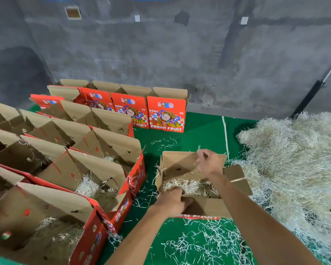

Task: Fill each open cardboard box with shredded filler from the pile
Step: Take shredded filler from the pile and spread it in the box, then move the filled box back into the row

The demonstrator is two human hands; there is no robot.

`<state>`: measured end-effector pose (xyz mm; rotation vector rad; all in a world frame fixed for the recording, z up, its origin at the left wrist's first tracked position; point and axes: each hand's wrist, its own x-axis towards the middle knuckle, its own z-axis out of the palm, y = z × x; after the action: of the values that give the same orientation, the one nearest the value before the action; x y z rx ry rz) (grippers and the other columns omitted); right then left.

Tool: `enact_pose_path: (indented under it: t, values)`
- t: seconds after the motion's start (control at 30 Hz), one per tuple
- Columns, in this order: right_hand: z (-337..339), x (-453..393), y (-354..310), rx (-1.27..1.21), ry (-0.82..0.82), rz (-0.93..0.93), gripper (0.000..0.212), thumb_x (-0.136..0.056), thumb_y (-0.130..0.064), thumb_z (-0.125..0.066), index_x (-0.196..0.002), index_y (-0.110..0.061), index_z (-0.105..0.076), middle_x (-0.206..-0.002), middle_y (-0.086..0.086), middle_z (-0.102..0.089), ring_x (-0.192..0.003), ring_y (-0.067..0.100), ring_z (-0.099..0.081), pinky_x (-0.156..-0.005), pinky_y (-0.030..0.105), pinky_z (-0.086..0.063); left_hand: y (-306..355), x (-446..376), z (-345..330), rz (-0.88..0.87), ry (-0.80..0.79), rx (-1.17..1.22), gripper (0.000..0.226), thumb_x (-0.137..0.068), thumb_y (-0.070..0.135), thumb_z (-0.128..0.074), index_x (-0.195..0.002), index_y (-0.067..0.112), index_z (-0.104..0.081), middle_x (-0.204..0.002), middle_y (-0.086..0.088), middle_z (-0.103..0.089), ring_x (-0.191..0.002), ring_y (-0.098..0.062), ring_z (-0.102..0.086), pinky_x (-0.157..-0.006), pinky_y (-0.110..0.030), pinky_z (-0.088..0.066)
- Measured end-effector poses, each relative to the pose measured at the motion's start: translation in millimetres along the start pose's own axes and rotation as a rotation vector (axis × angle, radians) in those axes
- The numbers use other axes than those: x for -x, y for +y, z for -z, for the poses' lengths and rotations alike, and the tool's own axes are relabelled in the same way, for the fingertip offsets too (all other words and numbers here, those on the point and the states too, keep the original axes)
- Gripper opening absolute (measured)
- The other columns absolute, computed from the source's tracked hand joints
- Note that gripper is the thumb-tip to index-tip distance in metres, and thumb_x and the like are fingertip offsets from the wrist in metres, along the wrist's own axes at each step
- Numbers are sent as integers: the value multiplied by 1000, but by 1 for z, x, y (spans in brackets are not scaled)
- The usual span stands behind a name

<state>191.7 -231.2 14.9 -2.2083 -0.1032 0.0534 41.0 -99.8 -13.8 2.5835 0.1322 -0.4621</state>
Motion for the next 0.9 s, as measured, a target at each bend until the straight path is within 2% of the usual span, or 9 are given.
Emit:
enact_pose_path:
  t: [0.13, 0.27, 0.4, 0.5, 0.57, 0.63, 0.7, 0.77, 0.9]
  values:
    - [6, 0, -5, 44, 5, 30, 20, -102, -33, -53, -97, -25, -70, -88, -9, -75, -52, -4, -64, -49, 4, -43, 10, -4, 6, -16, 28, 60, 55, -94, 60, -48, -129, 18, -49, -130, 0, -55, -113, -21, -56, -101, -45, -45]
    - [25, 0, -22, -201, 20, 96, 22, -98, -41, -56, -90, -27, -71, -82, -8, -75, -52, 12, -68, -65, 33, -59, 13, -15, 9, -15, 95, 54, 44, -96, 54, -49, -126, 22, -51, -124, 4, -55, -96, -15, -61, -96, -44, -49]
    - [43, 17, -32, -628, -114, 64, 23, -96, -32, -64, -90, -11, -72, -82, 14, -73, -57, 23, -62, -61, 37, -57, 17, -26, 7, -13, 124, 99, 38, -93, 41, -53, -126, 23, -52, -120, 7, -56, -87, -12, -62, -88, -41, -54]
    - [47, 36, -6, -220, -407, -63, 27, -99, -37, -58, -101, -13, -69, -86, 8, -73, -64, 16, -68, -71, 38, -62, 26, -31, 7, -51, 106, 101, 37, -93, 39, -54, -127, 22, -52, -103, 9, -58, -79, -10, -59, -80, -36, -56]
    - [51, 48, 19, 249, -582, -16, 21, -101, -37, -51, -114, -25, -63, -85, -1, -69, -62, 6, -66, -61, 27, -60, 35, -32, 9, -75, 94, 94, 36, -95, 43, -52, -124, 23, -54, -107, 4, -62, -87, -11, -65, -83, -37, -56]
    - [50, 56, 42, 499, -506, 49, 32, -98, -24, -54, -128, -31, -50, -86, -11, -59, -62, 1, -58, -54, 17, -50, 41, -34, 11, -102, 80, 71, 36, -96, 53, -49, -116, 25, -57, -105, 5, -64, -85, -9, -63, -87, -38, -54]
    - [49, 59, 57, 577, -351, 72, 58, -93, -9, -55, -146, -24, -34, -110, -6, -57, -93, 11, -60, -81, 30, -54, 47, -32, 13, -136, -19, 67, 48, -92, 66, -43, -107, 24, -61, -94, 8, -62, -77, -9, -58, -83, -38, -54]
    - [50, 56, 65, 679, -228, 84, 66, -94, -12, -56, -151, -22, -25, -144, 4, -46, -133, 28, -45, -115, 52, -34, 55, -25, 13, -147, -194, 69, 60, -84, 78, -40, -100, 25, -62, -91, 5, -60, -73, -11, -55, -76, -35, -51]
    - [58, 53, 77, 712, -195, 35, 58, -100, -30, -46, -153, -19, -25, -156, 9, -33, -146, 31, -26, -122, 55, -16, 67, -16, 8, -132, -279, 0, 58, -78, 82, -45, -103, 31, -59, -99, 2, -63, -85, -13, -62, -81, -34, -52]
